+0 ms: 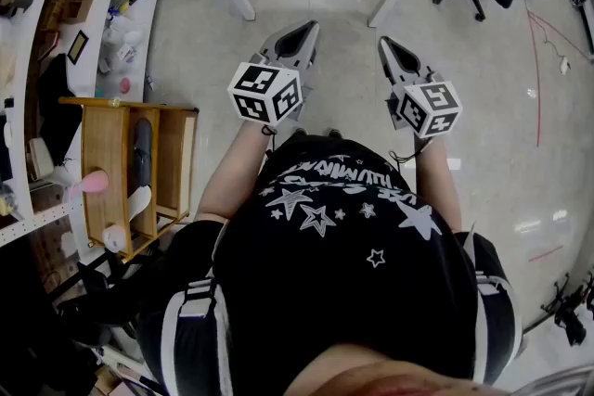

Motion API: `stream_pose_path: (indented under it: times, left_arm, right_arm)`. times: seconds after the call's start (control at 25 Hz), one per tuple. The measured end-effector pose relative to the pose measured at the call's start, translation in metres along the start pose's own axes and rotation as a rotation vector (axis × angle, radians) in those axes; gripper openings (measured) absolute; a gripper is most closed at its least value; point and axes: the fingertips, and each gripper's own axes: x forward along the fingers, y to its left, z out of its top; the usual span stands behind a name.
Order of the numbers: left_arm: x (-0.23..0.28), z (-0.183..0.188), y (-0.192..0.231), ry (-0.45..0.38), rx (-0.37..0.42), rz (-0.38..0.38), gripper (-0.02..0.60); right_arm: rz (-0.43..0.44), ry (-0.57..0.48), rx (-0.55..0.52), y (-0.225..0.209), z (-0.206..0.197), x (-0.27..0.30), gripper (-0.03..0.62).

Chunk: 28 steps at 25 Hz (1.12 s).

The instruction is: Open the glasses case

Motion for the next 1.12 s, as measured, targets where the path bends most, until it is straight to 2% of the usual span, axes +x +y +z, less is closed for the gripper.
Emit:
stream_pose_path:
  times: [0.4, 0.8, 1.12]
  left_arm:
    - [-0.014, 0.007, 0.015, 0.004, -0.004, -0.02, 0.012]
    - [-0.028, 0.006, 0.042, 0.015, -0.014, -0.038, 0.012]
    - [-0.018, -0.004, 0.051, 0.044, -0.026, -0.032, 0.012]
  right_arm:
    - [-0.04, -0.022, 0.062, 0.009, 0.005, 0.01, 0.009]
    - [-0.091, -0.01, 0.093, 0.027, -0.009, 0.019, 0.009]
    - [-0.096, 0.011, 0.108, 0.016, -0.015, 0.028, 0.009]
